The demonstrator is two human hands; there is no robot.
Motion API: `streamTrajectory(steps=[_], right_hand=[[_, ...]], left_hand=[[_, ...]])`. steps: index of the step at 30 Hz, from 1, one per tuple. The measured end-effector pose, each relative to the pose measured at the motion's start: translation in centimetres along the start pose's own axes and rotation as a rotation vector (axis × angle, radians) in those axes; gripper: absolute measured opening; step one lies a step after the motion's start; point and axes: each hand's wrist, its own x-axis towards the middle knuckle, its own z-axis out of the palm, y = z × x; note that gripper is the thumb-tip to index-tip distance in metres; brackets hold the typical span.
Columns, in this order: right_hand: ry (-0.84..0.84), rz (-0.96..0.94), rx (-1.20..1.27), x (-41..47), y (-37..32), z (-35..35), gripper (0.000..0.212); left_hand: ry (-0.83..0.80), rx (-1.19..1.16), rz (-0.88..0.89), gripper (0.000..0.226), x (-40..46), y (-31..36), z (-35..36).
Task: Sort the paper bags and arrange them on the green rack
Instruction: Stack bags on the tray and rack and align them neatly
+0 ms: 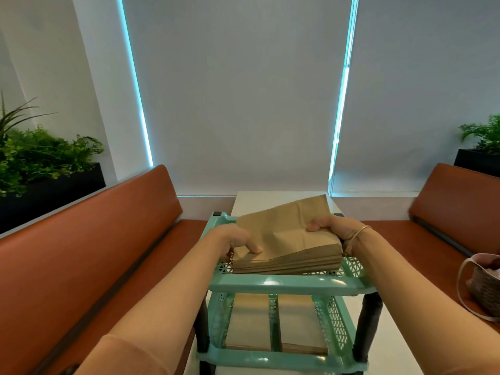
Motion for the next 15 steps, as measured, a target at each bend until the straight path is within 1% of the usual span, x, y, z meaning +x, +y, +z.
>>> streamTrajectory(steps=[1,3,4,5,6,8,10,12,15], right_hand=[[-0.037,-0.018,0.024,-0.1,-0.1,-0.3,0.032],[-0.108,-0.062,0.088,-0.3,-0.1,-0.7,0.043],[-0.135,-0.092,0.11,-0.4,-0.1,-0.8,0.047],[-0.156,-0.13,0.111,-0.6,-0.2,-0.9,0.049],[-0.166,-0.175,0.1,-0.6,-0.2,-1.0,0.049],[-0.154,-0.269,0.052,-0.5,-0.5,-1.2,0.04],[-0.126,-0.32,-0.025,-0.4,-0.7,-1.3,0.041],[-0.106,-0.335,-0.149,-0.3,-0.4,-1.4,0.051],[-0.042,-0.293,-0.323,-0.2,0.2,-1.6,0.079]], left_hand=[[-0.014,-0.109,0.024,0.054,0.1,-0.2,-0.3],[-0.07,-0.361,0.076,0.027,-0.2,-0.4,-0.8],[-0.086,-0.457,0.095,0.017,-0.2,-0.4,-1.0],[-0.084,-0.524,0.121,0.015,-0.2,-0.5,-1.2],[-0.06,-0.562,0.159,0.019,-0.2,-0.6,-1.3],[0.023,-0.603,0.247,0.042,-0.1,-0.4,-1.3],[0.077,-0.619,0.288,0.061,-0.2,-0.4,-1.2],[0.09,-0.622,0.292,0.063,-0.1,-0.7,-1.1],[0.055,-0.574,0.288,0.064,0.1,-1.0,-1.3]])
